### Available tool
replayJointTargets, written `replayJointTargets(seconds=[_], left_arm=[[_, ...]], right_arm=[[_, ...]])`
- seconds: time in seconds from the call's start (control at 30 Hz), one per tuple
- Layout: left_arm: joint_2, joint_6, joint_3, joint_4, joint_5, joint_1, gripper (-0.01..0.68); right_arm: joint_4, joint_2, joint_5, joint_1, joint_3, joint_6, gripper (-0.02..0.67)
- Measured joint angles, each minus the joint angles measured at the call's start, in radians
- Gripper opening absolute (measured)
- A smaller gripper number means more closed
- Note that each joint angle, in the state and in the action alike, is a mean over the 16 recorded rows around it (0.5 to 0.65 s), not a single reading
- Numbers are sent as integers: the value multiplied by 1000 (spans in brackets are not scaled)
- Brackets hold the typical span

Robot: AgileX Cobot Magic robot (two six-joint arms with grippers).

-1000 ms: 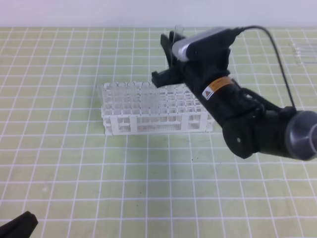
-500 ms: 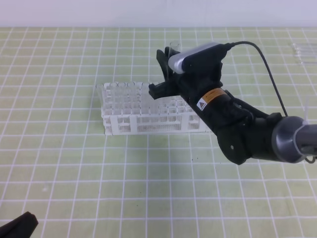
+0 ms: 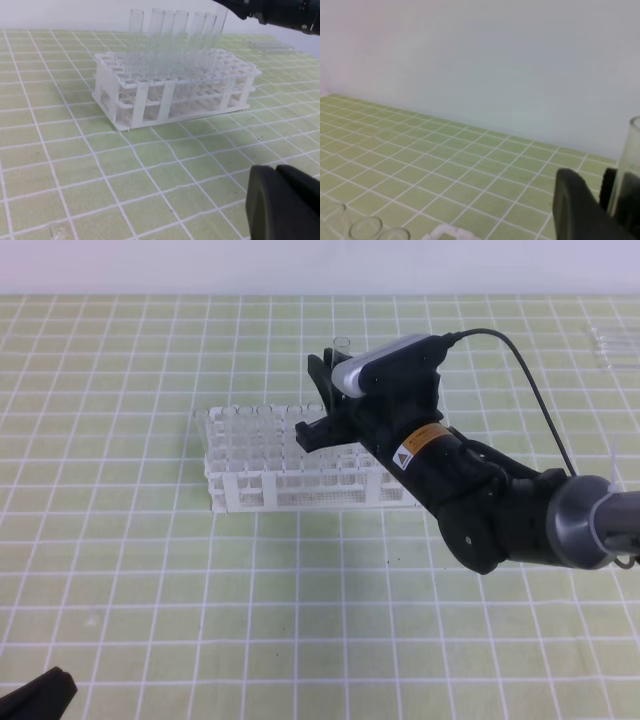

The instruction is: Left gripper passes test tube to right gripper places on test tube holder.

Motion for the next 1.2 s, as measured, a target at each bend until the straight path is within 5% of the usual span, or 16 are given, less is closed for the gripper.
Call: replayJointTargets(seconds=[1.2], left_arm=[[2,0,-10,1,8,-1,0]], right_arm=[[-8,28,12,0,0,17,8]])
